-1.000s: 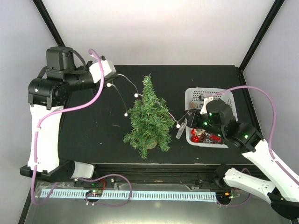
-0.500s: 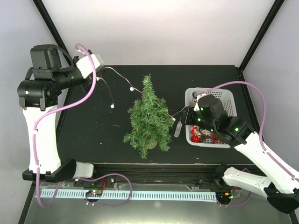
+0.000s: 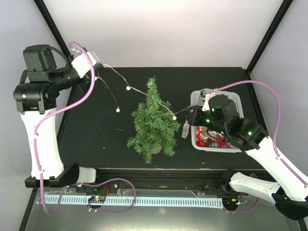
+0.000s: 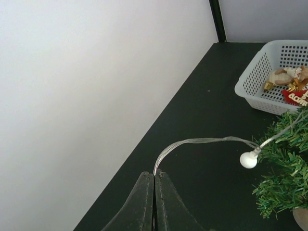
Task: Decorate the small christmas tree
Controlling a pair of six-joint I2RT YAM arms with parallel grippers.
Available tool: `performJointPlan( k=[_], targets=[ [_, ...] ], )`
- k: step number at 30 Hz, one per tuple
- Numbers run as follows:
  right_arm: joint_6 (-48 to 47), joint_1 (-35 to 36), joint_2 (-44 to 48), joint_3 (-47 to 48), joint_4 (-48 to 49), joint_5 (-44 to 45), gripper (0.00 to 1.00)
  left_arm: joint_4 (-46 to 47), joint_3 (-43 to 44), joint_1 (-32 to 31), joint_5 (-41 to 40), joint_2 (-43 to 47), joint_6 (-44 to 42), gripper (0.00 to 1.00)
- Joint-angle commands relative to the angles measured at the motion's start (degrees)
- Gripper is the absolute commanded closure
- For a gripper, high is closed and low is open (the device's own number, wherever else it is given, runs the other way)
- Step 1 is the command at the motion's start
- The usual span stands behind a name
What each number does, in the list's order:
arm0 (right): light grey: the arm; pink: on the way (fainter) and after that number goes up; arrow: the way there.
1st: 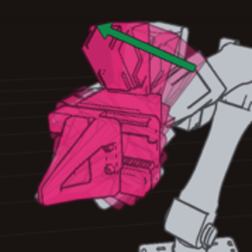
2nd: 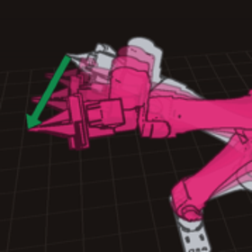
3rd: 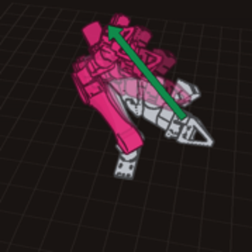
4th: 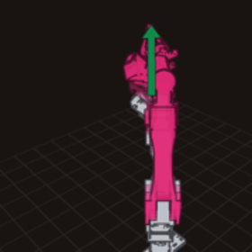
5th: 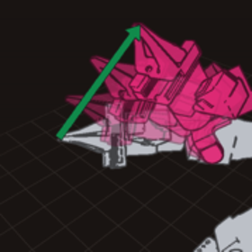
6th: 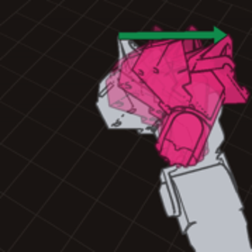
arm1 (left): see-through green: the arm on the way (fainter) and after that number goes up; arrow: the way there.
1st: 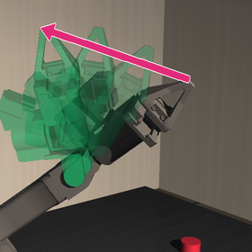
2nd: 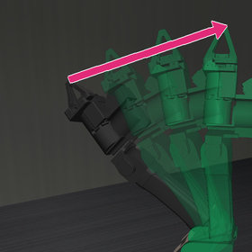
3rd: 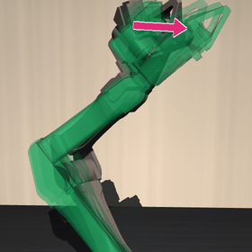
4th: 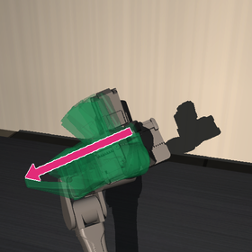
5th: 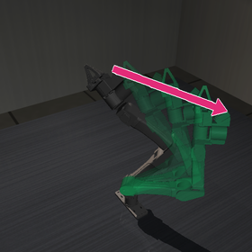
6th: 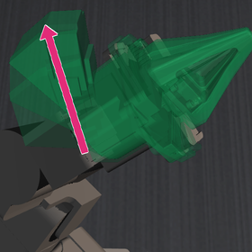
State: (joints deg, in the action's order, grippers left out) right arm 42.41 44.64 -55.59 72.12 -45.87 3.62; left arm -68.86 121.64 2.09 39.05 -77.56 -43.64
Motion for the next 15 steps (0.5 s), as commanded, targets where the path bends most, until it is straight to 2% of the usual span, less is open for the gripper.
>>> performJointPlan(
  k=[1, 15],
  targets=[
    [-0.59, 0.34, -0.04, -2.05, 0.48, -1.95, 0.99, 0.81, 1.76, 1.23, 2.31, 1.65, 0.51, 0.98],
    [-0.34, 0.35, -0.77, -7.27, 2.71, -6.18, 0.99, -0.29, -0.19, 5.37, 3.91, 3.09, -0.92, 0.98]
  ],
)
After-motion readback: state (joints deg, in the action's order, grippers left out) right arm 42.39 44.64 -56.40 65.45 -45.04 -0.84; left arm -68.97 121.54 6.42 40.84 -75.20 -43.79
